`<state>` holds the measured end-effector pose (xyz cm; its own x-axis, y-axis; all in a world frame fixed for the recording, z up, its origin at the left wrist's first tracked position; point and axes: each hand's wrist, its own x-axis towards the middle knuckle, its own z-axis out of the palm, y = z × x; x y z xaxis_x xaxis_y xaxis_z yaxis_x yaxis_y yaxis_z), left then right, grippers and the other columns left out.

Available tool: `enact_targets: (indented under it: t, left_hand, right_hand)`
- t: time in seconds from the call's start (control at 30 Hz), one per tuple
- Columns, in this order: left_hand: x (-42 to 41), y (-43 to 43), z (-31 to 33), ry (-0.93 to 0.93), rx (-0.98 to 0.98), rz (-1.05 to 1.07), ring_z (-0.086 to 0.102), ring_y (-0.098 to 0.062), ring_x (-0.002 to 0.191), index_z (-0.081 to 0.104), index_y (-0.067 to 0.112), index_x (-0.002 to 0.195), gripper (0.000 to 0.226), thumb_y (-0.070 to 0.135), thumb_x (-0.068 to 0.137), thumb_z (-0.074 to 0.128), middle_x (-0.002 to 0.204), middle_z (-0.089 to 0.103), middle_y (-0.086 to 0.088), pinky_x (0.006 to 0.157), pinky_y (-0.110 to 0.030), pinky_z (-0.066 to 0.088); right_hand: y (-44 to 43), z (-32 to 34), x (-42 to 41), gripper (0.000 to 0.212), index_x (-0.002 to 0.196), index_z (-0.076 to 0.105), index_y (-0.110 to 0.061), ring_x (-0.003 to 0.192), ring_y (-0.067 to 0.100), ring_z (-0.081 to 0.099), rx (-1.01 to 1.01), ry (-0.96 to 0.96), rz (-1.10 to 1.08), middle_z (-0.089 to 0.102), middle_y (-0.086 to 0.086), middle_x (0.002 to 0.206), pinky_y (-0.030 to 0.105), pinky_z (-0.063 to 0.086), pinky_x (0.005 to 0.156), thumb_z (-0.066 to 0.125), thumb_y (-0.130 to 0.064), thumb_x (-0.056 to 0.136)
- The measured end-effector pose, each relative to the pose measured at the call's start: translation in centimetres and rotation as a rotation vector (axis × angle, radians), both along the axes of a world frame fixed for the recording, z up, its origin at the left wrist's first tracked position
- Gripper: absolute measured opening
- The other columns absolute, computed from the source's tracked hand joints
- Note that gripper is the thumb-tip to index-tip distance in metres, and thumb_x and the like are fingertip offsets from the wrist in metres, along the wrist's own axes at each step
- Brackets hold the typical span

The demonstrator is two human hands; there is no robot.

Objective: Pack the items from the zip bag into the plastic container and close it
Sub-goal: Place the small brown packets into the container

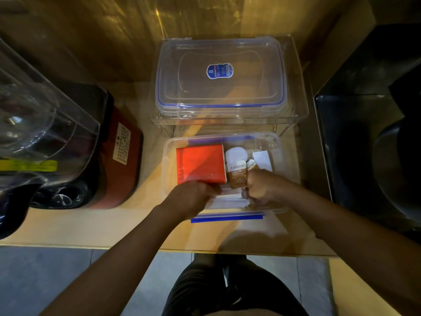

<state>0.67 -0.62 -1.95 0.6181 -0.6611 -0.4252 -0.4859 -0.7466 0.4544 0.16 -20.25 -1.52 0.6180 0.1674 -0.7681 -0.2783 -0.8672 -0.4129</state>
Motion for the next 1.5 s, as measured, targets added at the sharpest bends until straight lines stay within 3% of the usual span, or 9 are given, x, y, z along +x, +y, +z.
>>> enact_targets:
  t: [0.27,0.37,0.6,0.87,1.0,1.13,1.23,1.37,1.5]
  left_hand:
    - [0.1,-0.4,-0.1,-0.019,0.001,-0.009,0.063,-0.02,0.107,0.064,0.02,0.118,0.028,0.014,0.092,0.052,0.119,0.068,-0.004,0.089,-0.033,0.052]
    - [0.1,-0.4,-0.1,-0.027,0.003,-0.016,0.064,-0.02,0.106,0.064,0.02,0.118,0.029,0.014,0.093,0.052,0.12,0.068,-0.005,0.088,-0.034,0.052]
    - [0.1,-0.5,0.1,-0.072,0.025,-0.058,0.062,-0.024,0.108,0.051,0.026,0.131,0.041,0.013,0.092,0.049,0.124,0.065,-0.007,0.086,-0.036,0.053]
    - [-0.3,-1.5,1.8,-0.226,-0.111,0.024,0.066,-0.028,0.092,0.064,0.02,0.111,0.025,0.024,0.094,0.046,0.105,0.071,-0.008,0.075,-0.036,0.054]
    - [0.4,-3.6,2.3,-0.419,-0.093,0.051,0.065,-0.034,0.079,0.069,0.009,0.091,0.016,0.012,0.079,0.058,0.083,0.072,-0.013,0.07,-0.035,0.049]
    - [1.4,-5.8,0.7,-0.388,0.012,0.066,0.049,-0.031,0.114,0.057,0.007,0.115,0.034,0.018,0.083,0.055,0.118,0.06,-0.016,0.096,-0.039,0.033]
    - [1.8,-6.6,-0.5,-0.367,0.079,0.021,0.043,-0.029,0.12,0.05,0.011,0.122,0.04,0.027,0.085,0.053,0.127,0.056,-0.012,0.102,-0.036,0.024]
    - [2.1,-7.1,-0.1,-0.327,0.021,0.016,0.055,-0.03,0.104,0.057,0.013,0.107,0.027,0.03,0.086,0.054,0.103,0.069,-0.012,0.096,-0.036,0.023]
    - [2.1,-7.2,1.2,-0.138,-0.099,0.002,0.06,-0.034,0.096,0.059,0.015,0.11,0.027,0.022,0.084,0.059,0.099,0.071,-0.013,0.082,-0.033,0.037]
  right_hand:
    - [0.4,0.0,-0.7,0.018,0.082,0.063,0.017,0.065,0.033,0.054,0.099,-0.059,0.102,0.058,0.027,0.07,0.032,0.039,0.058,0.054,0.002,0.083]
    - [-0.3,0.5,-0.6,0.02,0.077,0.062,0.015,0.055,0.024,0.046,0.112,-0.122,0.101,0.05,0.017,0.059,0.028,0.033,0.051,0.055,-0.003,0.084]
    - [-0.8,0.8,-0.4,0.02,0.088,0.064,0.002,0.068,0.019,0.053,0.122,-0.145,0.177,0.062,0.015,0.08,0.03,0.042,0.061,0.052,-0.015,0.089]
    - [0.2,-0.9,0.4,0.025,0.113,0.052,-0.008,0.086,0.028,0.065,-0.174,-0.548,-0.149,0.068,0.014,0.098,0.036,0.052,0.067,0.048,-0.022,0.093]
    - [0.4,-2.0,0.8,0.015,0.1,0.056,-0.012,0.083,0.025,0.062,-0.135,-0.473,-0.234,0.067,0.011,0.097,0.031,0.044,0.063,0.048,-0.022,0.093]
    - [0.1,-1.4,1.1,0.011,0.089,0.06,-0.011,0.082,0.021,0.059,-0.018,-0.458,-0.271,0.067,0.01,0.095,0.033,0.047,0.071,0.05,-0.011,0.091]
    - [-0.8,-0.2,1.4,0.009,0.086,0.064,-0.006,0.087,0.024,0.06,0.113,-0.437,-0.242,0.066,0.011,0.091,0.038,0.049,0.079,0.055,-0.009,0.089]
    - [-1.7,1.6,1.1,0.009,0.079,0.06,-0.015,0.074,0.011,0.054,0.165,-0.416,-0.138,0.054,-0.007,0.073,0.021,0.041,0.062,0.058,-0.012,0.088]
    - [-2.9,3.3,1.2,0.016,0.072,0.056,-0.023,0.072,0.009,0.051,0.036,-0.431,0.06,0.048,-0.013,0.069,0.023,0.042,0.062,0.058,-0.017,0.087]
